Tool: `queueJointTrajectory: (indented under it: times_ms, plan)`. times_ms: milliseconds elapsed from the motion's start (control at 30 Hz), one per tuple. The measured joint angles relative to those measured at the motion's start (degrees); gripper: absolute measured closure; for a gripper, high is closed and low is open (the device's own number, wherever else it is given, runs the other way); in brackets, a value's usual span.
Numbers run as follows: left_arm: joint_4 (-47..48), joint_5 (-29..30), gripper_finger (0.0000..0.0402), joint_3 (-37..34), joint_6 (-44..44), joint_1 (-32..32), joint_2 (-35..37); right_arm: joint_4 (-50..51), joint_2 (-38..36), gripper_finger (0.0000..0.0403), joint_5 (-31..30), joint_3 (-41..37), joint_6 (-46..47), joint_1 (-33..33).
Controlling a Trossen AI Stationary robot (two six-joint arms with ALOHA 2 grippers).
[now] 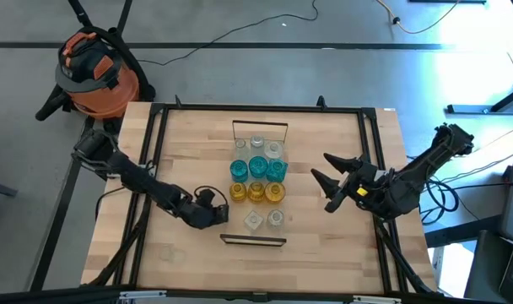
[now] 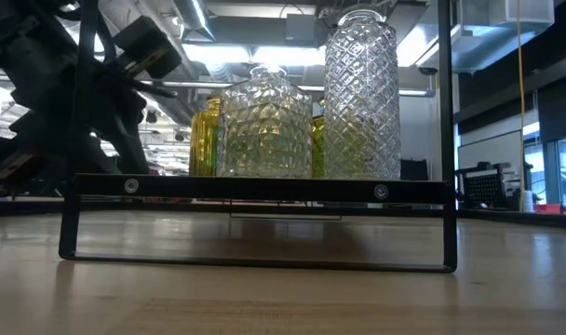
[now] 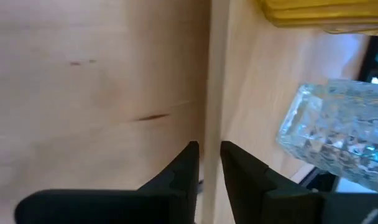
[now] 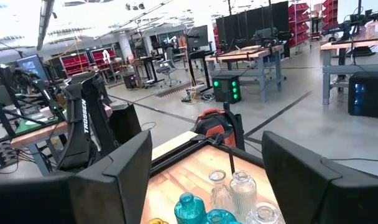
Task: Sort vases onto shelf
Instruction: Adjust the shelf
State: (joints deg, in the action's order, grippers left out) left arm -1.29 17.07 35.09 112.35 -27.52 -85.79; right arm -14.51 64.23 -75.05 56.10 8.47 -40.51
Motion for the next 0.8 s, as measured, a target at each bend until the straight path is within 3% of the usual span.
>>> queueJointTrajectory:
  times_ms: [400, 800]
  plan:
    - [-7.8, 4.9, 0.0385, 0.0, 3.3, -1.6, -3.9, 1.8, 0.0, 0.0142, 0.2, 0.0, 0.0, 0.0]
    - [-8.7, 5.5, 0.0392, 0.0, 2.7, -2.1, -3.5, 6.0, -2.8, 0.0142, 0.6, 0.0, -0.1, 0.0]
